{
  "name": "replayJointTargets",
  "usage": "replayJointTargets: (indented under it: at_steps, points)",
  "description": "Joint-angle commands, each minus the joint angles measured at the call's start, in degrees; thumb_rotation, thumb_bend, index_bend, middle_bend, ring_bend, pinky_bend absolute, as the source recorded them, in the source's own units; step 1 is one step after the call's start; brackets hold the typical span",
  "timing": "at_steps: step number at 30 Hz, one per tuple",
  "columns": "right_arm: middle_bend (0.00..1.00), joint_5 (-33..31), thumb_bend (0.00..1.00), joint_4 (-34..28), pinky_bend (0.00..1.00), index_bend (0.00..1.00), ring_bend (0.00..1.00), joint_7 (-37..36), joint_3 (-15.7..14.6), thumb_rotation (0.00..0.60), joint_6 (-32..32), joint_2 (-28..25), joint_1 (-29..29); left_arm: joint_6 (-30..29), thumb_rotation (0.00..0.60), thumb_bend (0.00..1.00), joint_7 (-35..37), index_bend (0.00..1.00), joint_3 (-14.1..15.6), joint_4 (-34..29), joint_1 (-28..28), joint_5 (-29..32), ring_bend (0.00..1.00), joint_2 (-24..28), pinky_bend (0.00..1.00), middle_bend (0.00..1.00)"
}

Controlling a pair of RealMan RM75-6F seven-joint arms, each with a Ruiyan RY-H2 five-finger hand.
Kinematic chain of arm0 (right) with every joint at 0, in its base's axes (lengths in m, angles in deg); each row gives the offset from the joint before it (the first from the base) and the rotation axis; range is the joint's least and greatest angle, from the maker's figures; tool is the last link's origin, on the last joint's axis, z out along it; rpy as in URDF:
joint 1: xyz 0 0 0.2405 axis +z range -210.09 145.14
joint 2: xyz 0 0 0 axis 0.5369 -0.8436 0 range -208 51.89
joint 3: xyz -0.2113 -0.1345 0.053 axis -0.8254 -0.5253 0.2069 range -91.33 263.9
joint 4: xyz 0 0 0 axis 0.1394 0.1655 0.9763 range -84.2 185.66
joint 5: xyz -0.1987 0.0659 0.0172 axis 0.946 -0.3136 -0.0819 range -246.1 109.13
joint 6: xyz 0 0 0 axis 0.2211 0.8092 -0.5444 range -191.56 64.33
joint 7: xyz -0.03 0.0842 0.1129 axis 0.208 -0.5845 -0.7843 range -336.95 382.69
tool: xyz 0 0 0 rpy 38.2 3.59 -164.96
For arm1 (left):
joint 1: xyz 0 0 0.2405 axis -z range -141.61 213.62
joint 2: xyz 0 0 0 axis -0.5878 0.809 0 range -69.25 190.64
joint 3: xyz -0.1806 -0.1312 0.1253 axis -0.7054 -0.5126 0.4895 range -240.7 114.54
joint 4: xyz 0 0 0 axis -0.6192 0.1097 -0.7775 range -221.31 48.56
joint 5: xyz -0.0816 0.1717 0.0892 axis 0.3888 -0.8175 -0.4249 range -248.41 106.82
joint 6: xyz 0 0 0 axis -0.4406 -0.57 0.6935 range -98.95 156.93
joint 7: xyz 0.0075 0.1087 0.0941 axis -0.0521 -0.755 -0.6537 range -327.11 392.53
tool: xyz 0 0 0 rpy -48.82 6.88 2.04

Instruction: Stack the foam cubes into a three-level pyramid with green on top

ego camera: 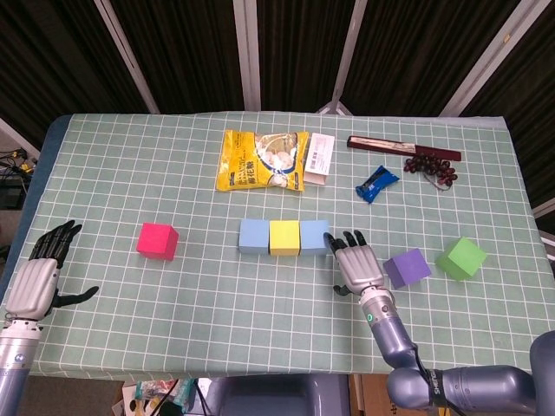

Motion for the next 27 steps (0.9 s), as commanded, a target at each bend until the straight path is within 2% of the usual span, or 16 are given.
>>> replayJointTargets:
  at_steps: [1, 27]
  points:
    - [0.23, 0.0, 0.23, -0.1, 0.00, 0.00, 0.09, 0.0, 0.1, 0.600, -0.1, 0.1, -0.1, 0.0, 0.600, 0.08, 0.0, 0.00, 0.0, 0.0, 0.0, 0.0, 0.00, 0.0, 0.00, 0.00]
    - [0.23, -0.1, 0.23, -1.7, 0.00, 0.00, 0.09, 1.5, 0.4, 0.600, -0.9, 1.2, 0.2, -0.1, 0.600, 0.08, 0.6, 0.00, 0.1, 0.0, 0.0, -0.4, 0.00, 0.2, 0.00, 0.00]
